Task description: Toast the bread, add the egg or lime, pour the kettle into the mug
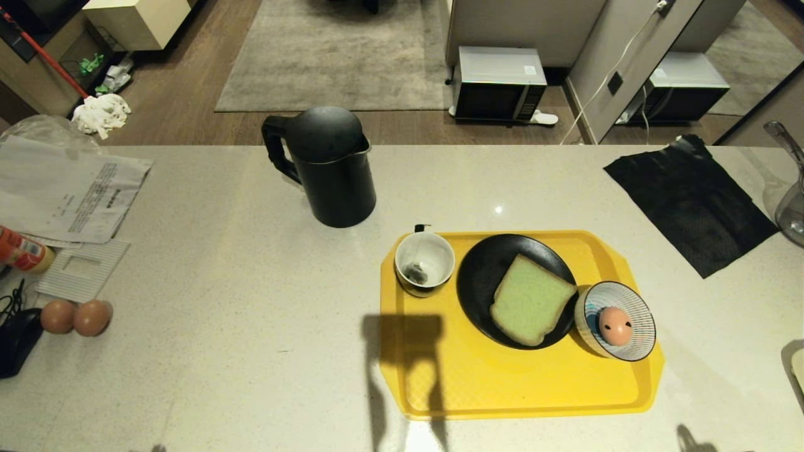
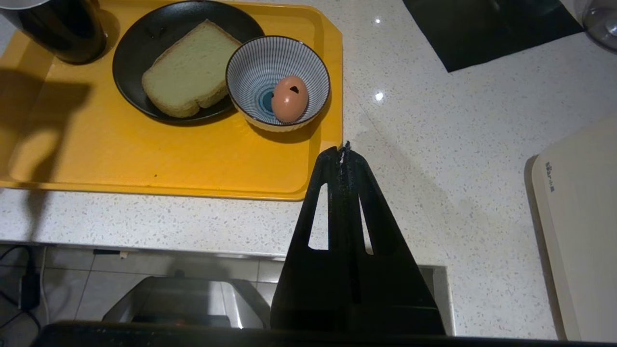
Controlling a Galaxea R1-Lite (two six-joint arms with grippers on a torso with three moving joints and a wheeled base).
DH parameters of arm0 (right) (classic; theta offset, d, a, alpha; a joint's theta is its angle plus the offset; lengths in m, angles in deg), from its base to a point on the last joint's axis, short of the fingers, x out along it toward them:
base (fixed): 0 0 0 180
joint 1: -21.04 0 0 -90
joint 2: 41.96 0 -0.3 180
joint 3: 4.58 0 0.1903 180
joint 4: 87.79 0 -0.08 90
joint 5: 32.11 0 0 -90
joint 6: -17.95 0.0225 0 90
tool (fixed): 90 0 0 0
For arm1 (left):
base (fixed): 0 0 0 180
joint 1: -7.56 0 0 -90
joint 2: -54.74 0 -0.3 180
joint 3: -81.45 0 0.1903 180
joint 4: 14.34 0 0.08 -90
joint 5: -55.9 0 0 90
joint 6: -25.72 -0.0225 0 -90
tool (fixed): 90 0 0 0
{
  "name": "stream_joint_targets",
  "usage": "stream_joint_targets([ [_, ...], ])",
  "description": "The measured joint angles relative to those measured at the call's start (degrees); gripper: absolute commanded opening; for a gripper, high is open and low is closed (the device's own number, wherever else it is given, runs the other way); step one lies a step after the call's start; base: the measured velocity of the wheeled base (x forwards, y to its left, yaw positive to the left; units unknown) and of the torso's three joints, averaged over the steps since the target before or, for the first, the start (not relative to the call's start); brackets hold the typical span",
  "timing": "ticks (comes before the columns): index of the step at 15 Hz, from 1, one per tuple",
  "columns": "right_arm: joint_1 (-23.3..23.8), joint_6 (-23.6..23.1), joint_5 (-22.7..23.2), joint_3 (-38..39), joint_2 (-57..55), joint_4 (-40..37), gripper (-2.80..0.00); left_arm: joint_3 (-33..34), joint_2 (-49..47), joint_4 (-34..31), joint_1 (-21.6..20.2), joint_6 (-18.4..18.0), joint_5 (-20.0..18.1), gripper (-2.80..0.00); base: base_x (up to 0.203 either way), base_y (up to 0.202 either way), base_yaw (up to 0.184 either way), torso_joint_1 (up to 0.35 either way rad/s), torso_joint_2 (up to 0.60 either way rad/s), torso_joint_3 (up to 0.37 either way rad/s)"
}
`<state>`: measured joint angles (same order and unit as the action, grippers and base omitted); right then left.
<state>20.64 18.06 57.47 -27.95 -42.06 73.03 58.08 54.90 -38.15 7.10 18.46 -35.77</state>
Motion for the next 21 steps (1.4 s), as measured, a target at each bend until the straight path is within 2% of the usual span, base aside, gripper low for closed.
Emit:
stream_joint_targets([
  [21,0.00,-0.11,-0.02,0.00,0.00,0.00,-2.80,0.00,-0.05,-0.02,0.00,0.09,0.01,-2.80,0.000,0.000,0.000,-0.072,0.15,0.075],
])
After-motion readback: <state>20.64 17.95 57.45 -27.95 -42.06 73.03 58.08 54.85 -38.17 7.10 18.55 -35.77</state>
